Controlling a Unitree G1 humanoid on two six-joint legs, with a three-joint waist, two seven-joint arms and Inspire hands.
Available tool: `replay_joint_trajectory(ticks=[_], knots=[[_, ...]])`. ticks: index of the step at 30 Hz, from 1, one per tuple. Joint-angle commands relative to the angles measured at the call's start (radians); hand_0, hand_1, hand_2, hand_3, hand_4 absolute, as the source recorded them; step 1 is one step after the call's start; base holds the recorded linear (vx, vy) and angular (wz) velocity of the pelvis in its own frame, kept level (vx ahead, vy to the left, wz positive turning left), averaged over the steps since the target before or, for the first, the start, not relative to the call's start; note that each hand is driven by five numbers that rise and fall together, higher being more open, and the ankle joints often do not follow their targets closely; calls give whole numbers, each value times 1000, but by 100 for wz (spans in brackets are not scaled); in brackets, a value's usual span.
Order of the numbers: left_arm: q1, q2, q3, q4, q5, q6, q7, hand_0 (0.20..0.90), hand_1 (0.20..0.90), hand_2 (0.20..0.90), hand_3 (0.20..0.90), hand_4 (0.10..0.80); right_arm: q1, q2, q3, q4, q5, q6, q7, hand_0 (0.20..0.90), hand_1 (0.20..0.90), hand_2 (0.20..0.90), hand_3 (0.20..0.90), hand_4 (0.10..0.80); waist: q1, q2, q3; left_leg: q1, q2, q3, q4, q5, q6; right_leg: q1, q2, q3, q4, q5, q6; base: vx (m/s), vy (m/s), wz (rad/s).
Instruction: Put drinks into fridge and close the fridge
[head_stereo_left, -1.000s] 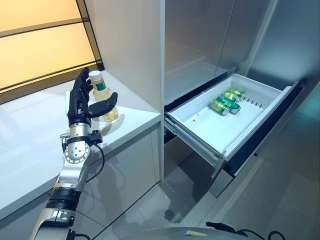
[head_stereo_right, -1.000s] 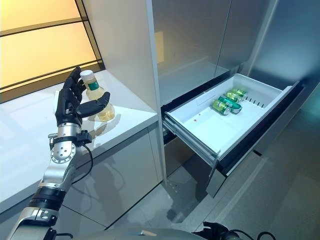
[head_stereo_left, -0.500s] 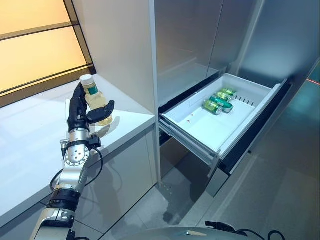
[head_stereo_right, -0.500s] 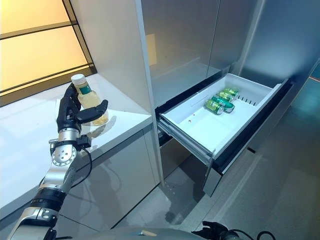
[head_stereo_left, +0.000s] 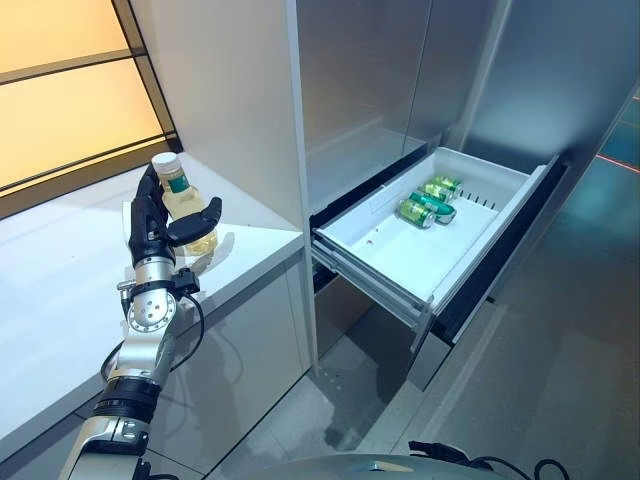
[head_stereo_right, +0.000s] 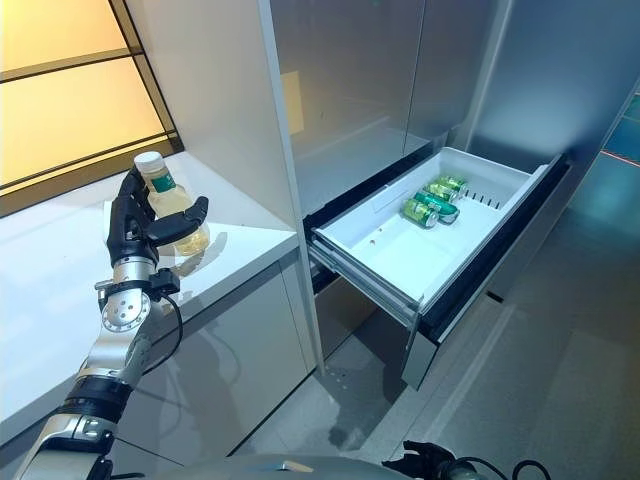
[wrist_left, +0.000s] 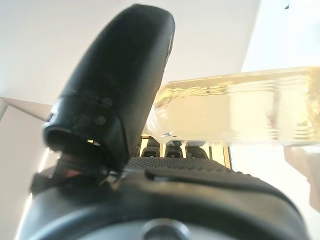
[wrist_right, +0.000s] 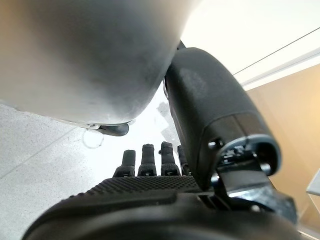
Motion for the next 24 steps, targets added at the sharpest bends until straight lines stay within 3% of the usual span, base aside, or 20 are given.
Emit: replay_joint_trajectory(ticks=[1, 4, 6, 7, 12, 15, 20, 22, 23, 24], knots=[[-228, 60, 46, 32, -3, -135, 10, 900, 900, 900, 900, 800, 10, -2, 25, 96, -40, -12, 21, 900, 900, 900, 900, 800, -2, 15, -38, 42, -17, 37, 7, -123, 23, -35, -28, 39, 75, -28, 40, 0, 0, 0], [-233, 64, 43, 40, -4, -122, 3, 900, 900, 900, 900, 800, 10, -3, 25, 99, -39, -14, 22, 900, 900, 900, 900, 800, -3, 17, -39, 44, -16, 39, 7, -124, 23, -35, -28, 39, 75, -29, 40, 0, 0, 0], [-235, 67, 41, 42, 0, -108, -5, 782, 782, 782, 763, 663, 10, -4, 24, 101, -39, -15, 22, 900, 900, 900, 900, 800, -3, 18, -40, 43, -17, 39, 7, -123, 23, -35, -28, 41, 75, -29, 40, 0, 0, 0], [-237, 72, 34, 49, 3, -103, -6, 561, 561, 561, 505, 405, 10, -3, 26, 102, -35, -17, 20, 900, 900, 900, 900, 800, -4, 19, -39, 44, -17, 38, 7, -124, 23, -35, -27, 42, 76, -30, 40, 0, 0, 0], [-237, 83, 28, 77, 13, -100, -14, 300, 300, 300, 200, 100, 10, -10, 22, 105, -37, -19, 25, 900, 900, 900, 900, 800, -5, 20, -41, 45, -20, 38, 7, -125, 25, -36, -27, 46, 74, -29, 41, 1, -1, -1], [-240, 106, 27, 93, 44, -90, -8, 331, 331, 331, 236, 136, 22, -18, 33, 57, -32, 10, 31, 900, 900, 900, 900, 800, -12, 14, -36, 44, -20, 39, 7, -124, 25, -38, -25, 52, 75, -26, 43, -5, -25, -7], [-252, 133, 18, 117, 118, -83, 20, 316, 316, 316, 219, 119, 27, -12, 43, 24, -22, 30, 19, 900, 900, 900, 900, 800, -17, 12, -29, 42, -19, 41, 7, -121, 25, -41, -23, 59, 73, -20, 42, -6, -13, -9], [-255, 146, 11, 116, 157, -76, 30, 375, 375, 375, 288, 188, 27, -10, 41, 26, -22, 27, 18, 900, 900, 900, 900, 800, -16, 12, -28, 39, -18, 42, 7, -121, 26, -44, -22, 61, 72, -20, 42, 0, 0, 0], [-255, 148, 9, 115, 162, -76, 33, 375, 375, 375, 288, 188, 27, -10, 41, 27, -22, 25, 17, 900, 900, 900, 900, 800, -15, 12, -28, 38, -19, 41, 7, -121, 26, -45, -21, 61, 72, -20, 42, 0, 0, 0], [-256, 153, 4, 113, 169, -75, 35, 335, 335, 335, 241, 141, 26, -10, 40, 30, -21, 23, 17, 900, 900, 900, 900, 800, -14, 11, -29, 36, -19, 40, 7, -121, 26, -46, -20, 62, 72, -19, 43, 0, 0, 0]])
